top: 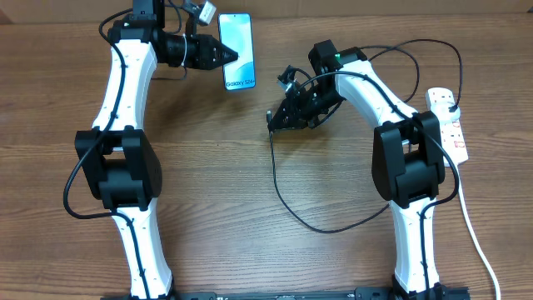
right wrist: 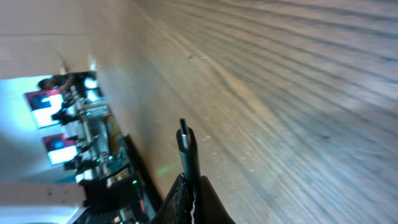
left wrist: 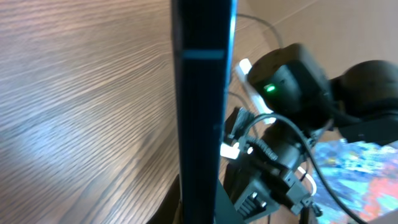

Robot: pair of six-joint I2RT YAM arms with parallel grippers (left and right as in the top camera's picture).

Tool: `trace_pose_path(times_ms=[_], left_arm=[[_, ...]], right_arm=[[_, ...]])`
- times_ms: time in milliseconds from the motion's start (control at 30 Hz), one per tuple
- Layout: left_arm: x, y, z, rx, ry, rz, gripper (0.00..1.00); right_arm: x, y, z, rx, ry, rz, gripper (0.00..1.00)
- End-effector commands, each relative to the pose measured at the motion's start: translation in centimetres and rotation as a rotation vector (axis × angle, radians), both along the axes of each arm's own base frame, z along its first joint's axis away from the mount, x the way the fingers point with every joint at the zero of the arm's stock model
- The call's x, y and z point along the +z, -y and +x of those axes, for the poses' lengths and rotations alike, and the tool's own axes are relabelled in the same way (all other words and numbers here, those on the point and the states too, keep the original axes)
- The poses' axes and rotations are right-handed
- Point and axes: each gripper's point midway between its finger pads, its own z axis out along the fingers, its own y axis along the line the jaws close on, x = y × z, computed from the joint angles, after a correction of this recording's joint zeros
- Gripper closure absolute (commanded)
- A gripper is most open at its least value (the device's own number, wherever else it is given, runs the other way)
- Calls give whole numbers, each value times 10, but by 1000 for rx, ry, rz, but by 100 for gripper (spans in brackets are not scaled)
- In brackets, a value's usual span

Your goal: Plug charger to phone and switch on socket

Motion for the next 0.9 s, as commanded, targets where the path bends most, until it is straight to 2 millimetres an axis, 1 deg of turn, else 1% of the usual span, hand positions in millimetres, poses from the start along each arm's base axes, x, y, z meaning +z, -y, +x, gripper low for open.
trace_pose_path(times_ms=[0, 133, 167, 200, 267, 333, 400, 500, 567, 600, 667, 700, 733, 767, 800, 867], left_arm=[[54, 9, -10, -46, 74, -107, 96], [53, 9, -10, -43, 75, -102, 96], [53, 9, -9, -42, 77, -101, 96], [53, 8, -9, -39, 76, -97, 96], [47, 5, -6, -13, 60, -66, 96], [35, -2, 2, 55, 21, 8, 96], [27, -8, 6, 99, -6, 51, 96], [20, -14, 9, 148, -42, 91, 96], [18, -16, 10, 156, -44, 104, 96], [17, -17, 11, 161, -44, 111, 96], [11, -22, 14, 187, -45, 151, 96], [9, -24, 15, 204, -52, 167, 96], [5, -28, 17, 229, -65, 189, 96], [4, -29, 18, 242, -71, 200, 96], [2, -31, 19, 255, -77, 211, 96], [0, -34, 20, 275, -87, 224, 96]], right_arm=[[33, -11, 2, 34, 74, 117, 96], [38, -12, 4, 37, 96, 122, 96], [35, -10, 5, 30, 97, 101, 96], [30, -7, 8, 14, 93, 60, 96], [2, 11, 17, -65, 71, -144, 96], [-21, 31, 20, -112, 74, -348, 96], [-33, 40, 14, -97, 85, -452, 96], [-53, 53, -2, -86, 59, -602, 96], [-61, 59, -7, -109, 30, -654, 96], [-62, 60, -8, -119, 18, -661, 96], [-59, 59, -8, -155, -6, -668, 84], [-55, 58, -7, -166, -10, -670, 75], [-49, 56, -5, -170, -8, -670, 61], [-45, 54, -5, -175, -8, -670, 53], [-39, 52, -3, -188, -8, -676, 49], [-24, 50, 3, -206, 13, -694, 36]])
